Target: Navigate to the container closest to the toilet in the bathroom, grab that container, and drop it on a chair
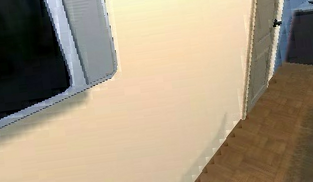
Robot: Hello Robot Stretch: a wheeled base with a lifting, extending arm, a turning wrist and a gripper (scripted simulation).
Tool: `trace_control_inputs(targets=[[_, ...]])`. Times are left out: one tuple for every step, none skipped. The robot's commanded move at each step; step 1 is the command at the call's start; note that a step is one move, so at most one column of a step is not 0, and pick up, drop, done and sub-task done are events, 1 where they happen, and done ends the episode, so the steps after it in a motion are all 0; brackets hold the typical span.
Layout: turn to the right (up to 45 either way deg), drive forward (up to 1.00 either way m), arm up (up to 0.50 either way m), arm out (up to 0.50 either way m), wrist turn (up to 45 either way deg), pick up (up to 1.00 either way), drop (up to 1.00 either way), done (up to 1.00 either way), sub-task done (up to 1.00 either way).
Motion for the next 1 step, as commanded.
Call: trace_control_inputs(targets=[[0.0,0.0,0.0,0.0,0.0,0.0,0.0,1.0,0.0]])
